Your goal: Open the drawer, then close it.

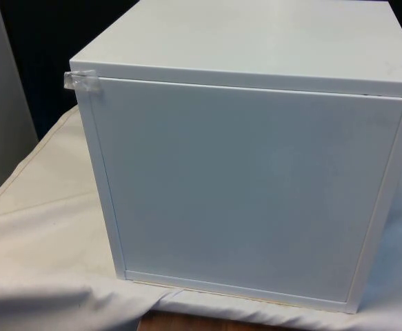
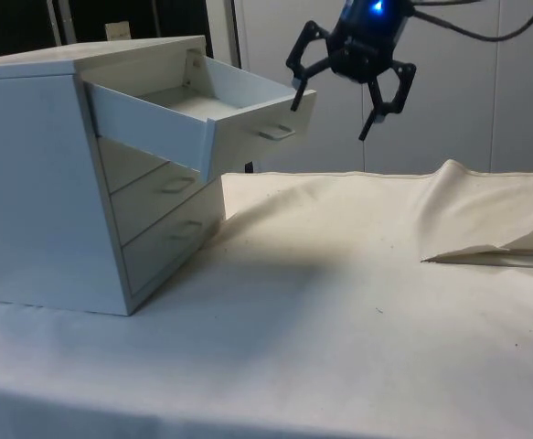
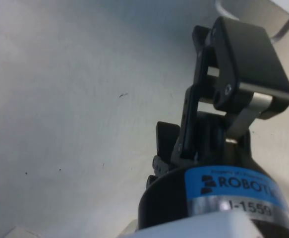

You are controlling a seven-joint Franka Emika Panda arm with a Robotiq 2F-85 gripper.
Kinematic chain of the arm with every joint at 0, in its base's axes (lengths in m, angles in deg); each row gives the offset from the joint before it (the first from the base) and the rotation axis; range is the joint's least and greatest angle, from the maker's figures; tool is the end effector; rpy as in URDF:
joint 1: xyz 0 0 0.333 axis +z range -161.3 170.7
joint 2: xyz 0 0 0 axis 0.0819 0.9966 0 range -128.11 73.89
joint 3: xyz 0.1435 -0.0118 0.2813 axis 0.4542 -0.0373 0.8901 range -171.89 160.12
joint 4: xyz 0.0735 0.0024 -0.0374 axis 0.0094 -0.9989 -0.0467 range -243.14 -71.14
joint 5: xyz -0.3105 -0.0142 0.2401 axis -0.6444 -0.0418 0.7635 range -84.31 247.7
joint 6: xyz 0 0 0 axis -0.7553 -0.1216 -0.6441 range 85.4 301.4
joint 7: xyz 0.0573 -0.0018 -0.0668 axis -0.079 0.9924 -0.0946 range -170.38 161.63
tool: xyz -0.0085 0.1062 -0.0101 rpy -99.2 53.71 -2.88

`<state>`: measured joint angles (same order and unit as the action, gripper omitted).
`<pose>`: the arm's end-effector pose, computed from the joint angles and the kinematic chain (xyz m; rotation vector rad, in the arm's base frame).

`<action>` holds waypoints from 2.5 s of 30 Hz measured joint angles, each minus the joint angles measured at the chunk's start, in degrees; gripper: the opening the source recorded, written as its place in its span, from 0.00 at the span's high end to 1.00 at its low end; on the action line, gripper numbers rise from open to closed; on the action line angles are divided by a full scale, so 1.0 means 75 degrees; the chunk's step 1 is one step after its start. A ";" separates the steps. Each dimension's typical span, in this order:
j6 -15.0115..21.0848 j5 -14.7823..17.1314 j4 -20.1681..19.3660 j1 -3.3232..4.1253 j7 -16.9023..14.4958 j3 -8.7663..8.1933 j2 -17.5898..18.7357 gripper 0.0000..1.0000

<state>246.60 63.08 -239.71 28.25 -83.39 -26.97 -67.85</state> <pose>0.3220 0.0476 0.3689 1.8411 2.1579 0.6131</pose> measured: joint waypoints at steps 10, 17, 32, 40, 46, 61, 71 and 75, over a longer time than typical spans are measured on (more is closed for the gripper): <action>0.0344 0.0000 -0.0031 0.0000 0.0084 0.0275 0.0542 0.00; 0.0726 0.0000 -0.0046 0.0000 0.0244 0.0527 0.1047 0.00; 0.0894 0.0000 0.0076 0.0008 0.0283 0.0588 0.1429 0.38; 0.1039 0.0000 0.0107 0.0008 0.0283 0.0596 0.1574 0.87; 0.1031 0.0000 0.0183 -0.0008 0.0275 0.0588 0.1581 1.00; 0.0795 -0.0183 0.0512 -0.0222 -0.0084 0.0336 0.1581 1.00; 0.0657 -0.0672 0.0657 -0.0328 -0.0092 0.0092 0.1581 1.00; 0.0619 -0.0817 0.0703 -0.0351 -0.0084 0.0023 0.1581 1.00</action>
<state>251.24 56.95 -234.44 25.61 -84.02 -26.80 -55.99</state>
